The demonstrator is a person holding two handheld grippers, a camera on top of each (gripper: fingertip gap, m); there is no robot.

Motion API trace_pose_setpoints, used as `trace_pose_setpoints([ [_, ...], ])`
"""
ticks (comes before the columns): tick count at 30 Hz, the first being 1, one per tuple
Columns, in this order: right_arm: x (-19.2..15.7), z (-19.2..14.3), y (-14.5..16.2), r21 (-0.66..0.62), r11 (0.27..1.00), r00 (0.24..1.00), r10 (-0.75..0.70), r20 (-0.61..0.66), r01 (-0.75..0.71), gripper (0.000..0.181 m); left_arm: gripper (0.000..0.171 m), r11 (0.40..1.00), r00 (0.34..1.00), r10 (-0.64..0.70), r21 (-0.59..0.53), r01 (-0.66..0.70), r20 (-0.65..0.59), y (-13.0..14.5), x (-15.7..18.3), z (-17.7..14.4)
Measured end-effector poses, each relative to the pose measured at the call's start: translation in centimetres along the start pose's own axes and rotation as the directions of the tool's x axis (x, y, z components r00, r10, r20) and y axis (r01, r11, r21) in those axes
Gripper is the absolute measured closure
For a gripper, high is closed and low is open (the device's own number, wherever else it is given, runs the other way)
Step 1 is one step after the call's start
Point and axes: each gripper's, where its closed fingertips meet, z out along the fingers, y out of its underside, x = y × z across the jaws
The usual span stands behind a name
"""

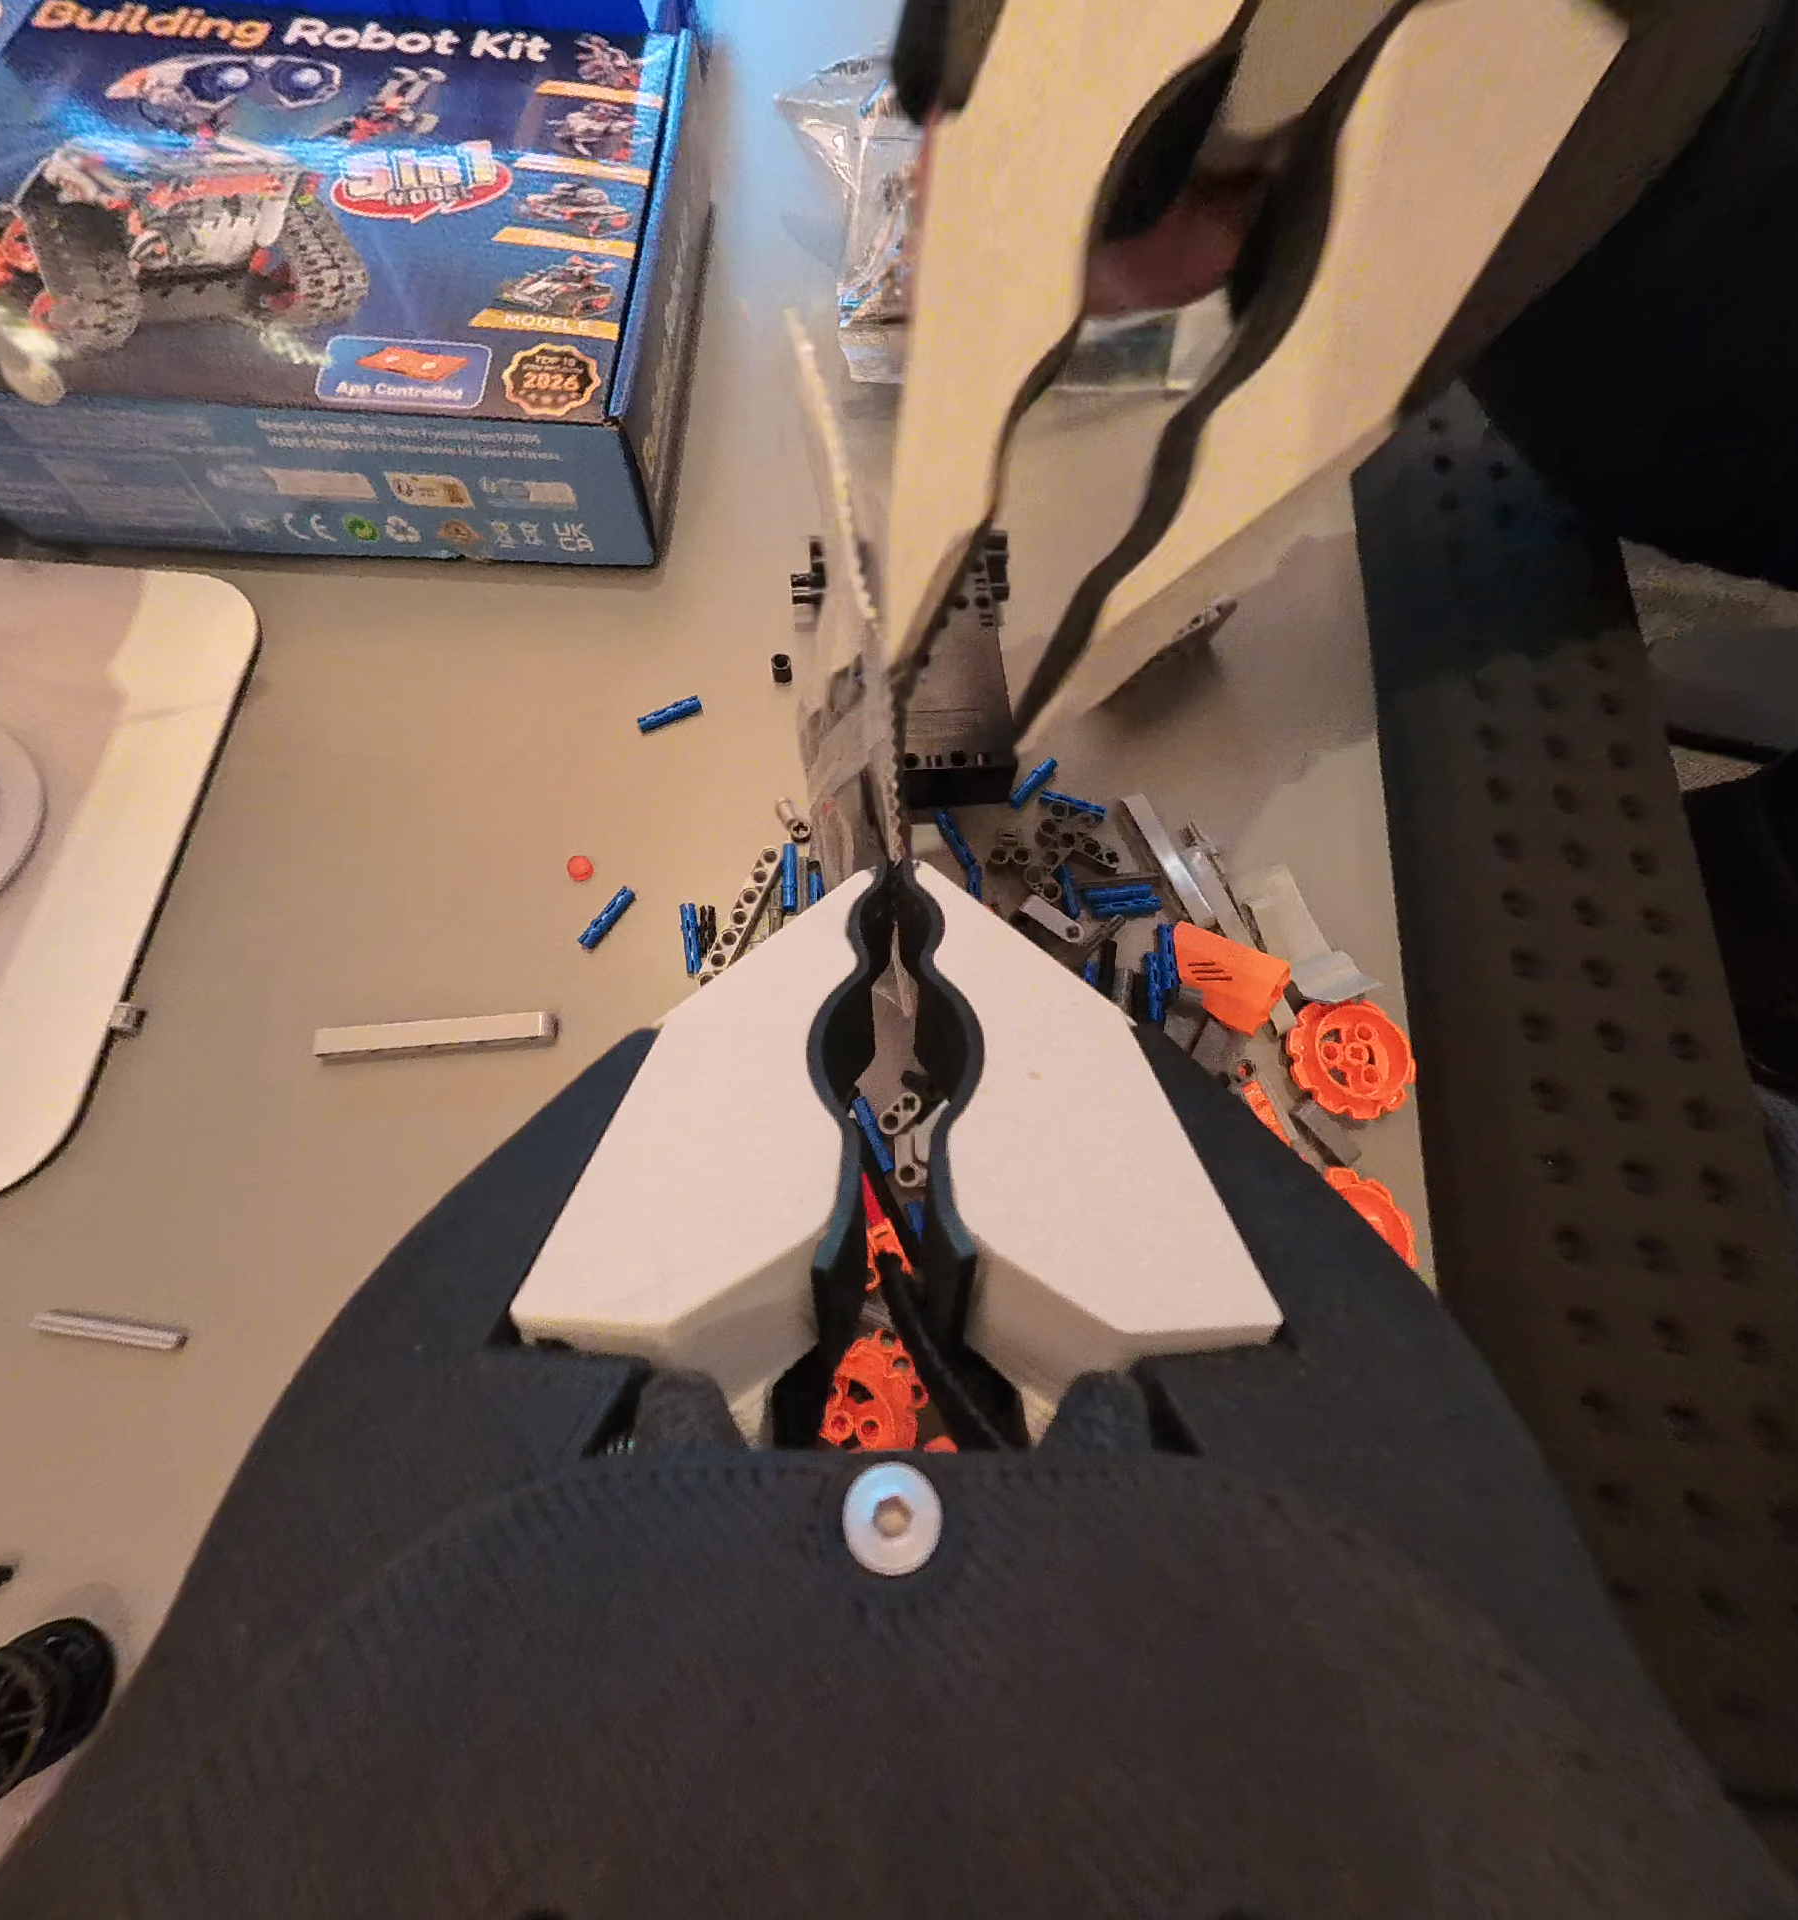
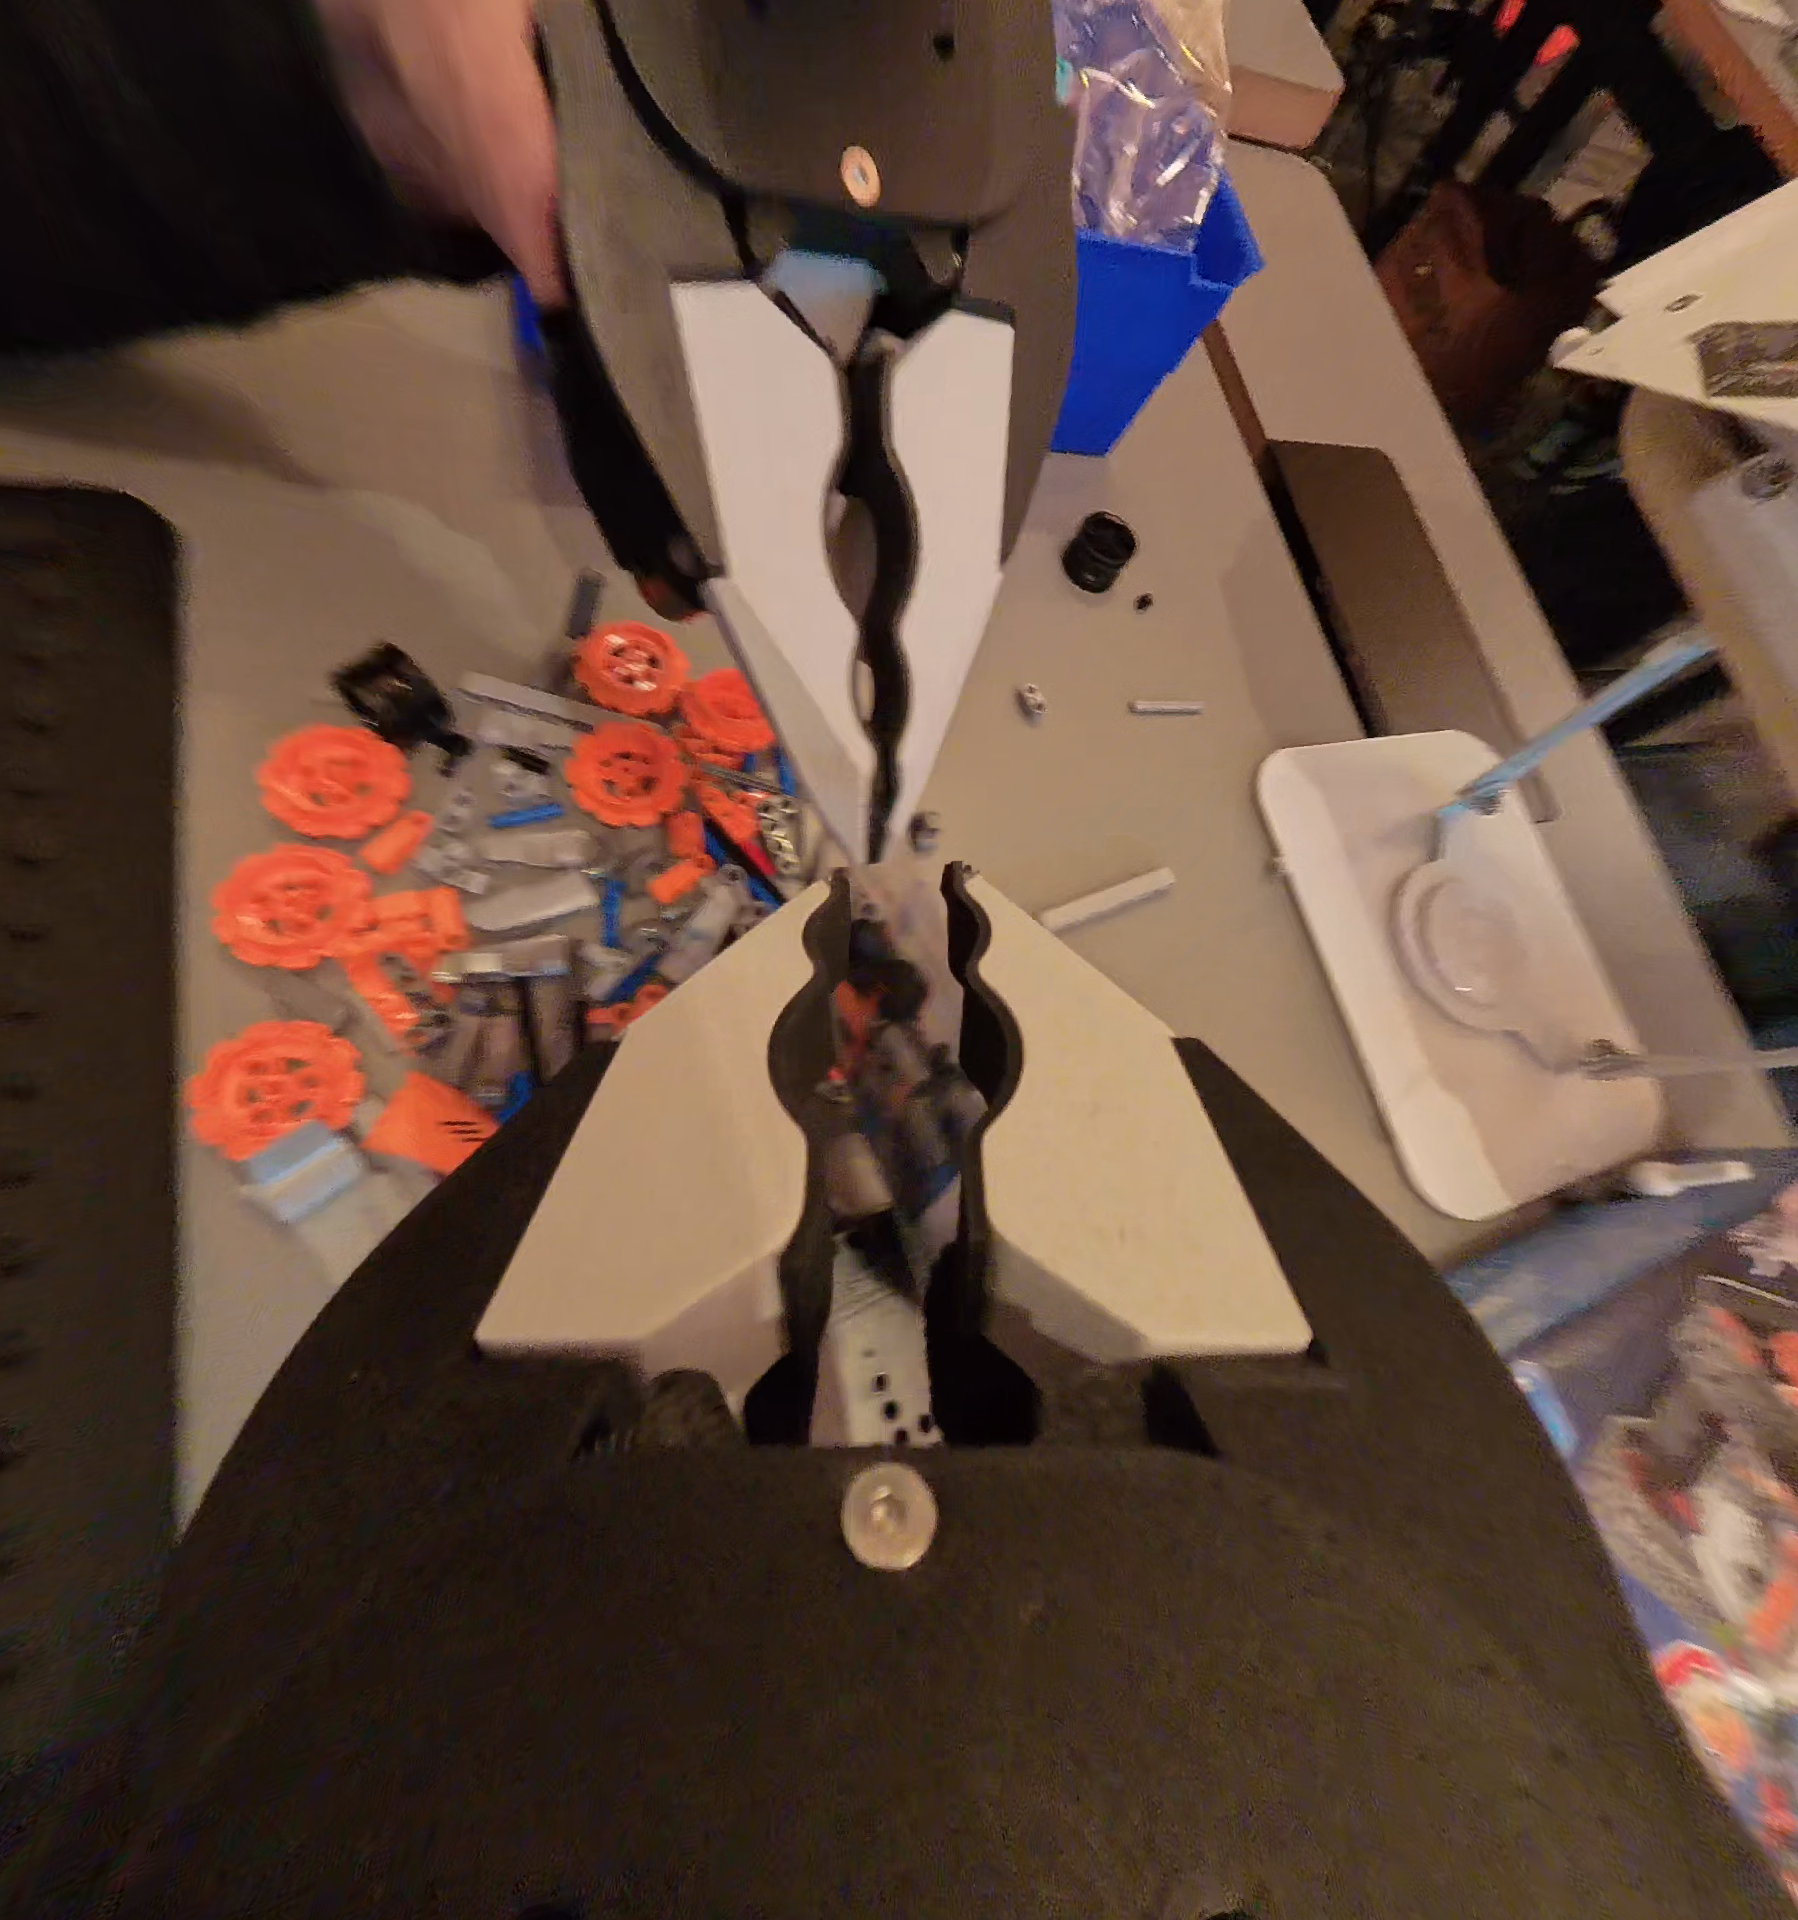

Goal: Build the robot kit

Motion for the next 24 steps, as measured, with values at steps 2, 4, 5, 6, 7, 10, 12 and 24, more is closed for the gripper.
trace_pose_setpoints([
  [2,-0.2,0.9,0.3,-0.036,0.997,0.998,-0.063,-0.007,0.063,0.165,0.171,0.998,0.998,0.055,-0.024,-0.055,0.027,-0.2,0.2,-0.1],
  [4,-0.5,1.4,0.3,-0.04,0.995,0.996,-0.092,0.009,0.092,0.174,0.171,0.997,0.997,0.074,-0.038,-0.073,0.028,-0.3,0.5,-0.2],
  [5,-0.6,1.4,0.3,-0.04,0.995,0.995,-0.094,0.019,0.095,0.18,0.171,0.995,0.996,0.089,-0.046,-0.088,0.021,-0.2,0.7,-0.2],
  [6,-0.7,1.4,0.3,-0.036,0.995,0.996,-0.088,0.028,0.089,0.181,0.171,0.994,0.995,0.1,-0.051,-0.099,0.023,-0.2,0.7,-0.2],
  [7,-0.6,1.4,0.2,-0.021,0.997,0.997,-0.077,0.027,0.078,0.181,0.171,0.993,0.994,0.11,-0.044,-0.109,0.026,-0.3,0.7,-0.3],
  [10,-0.3,1.2,-0.2,0.034,0.999,1.0,-0.014,0.022,0.013,0.181,0.171,0.996,0.996,0.079,0.032,-0.081,0.035,-1.1,0.3,-0.8],
  [12,-0.2,1.0,-0.2,0.065,0.997,0.999,0.029,0.037,-0.032,0.181,0.171,0.993,0.999,0.044,0.106,-0.045,0.016,-1.6,0.4,-0.8],
  [24,0.3,2.3,1.5,0.098,0.987,0.992,0.124,0.018,-0.125,0.181,0.171,0.947,0.98,-0.177,0.255,0.196,-0.095,-0.7,-0.4,0.6],
])
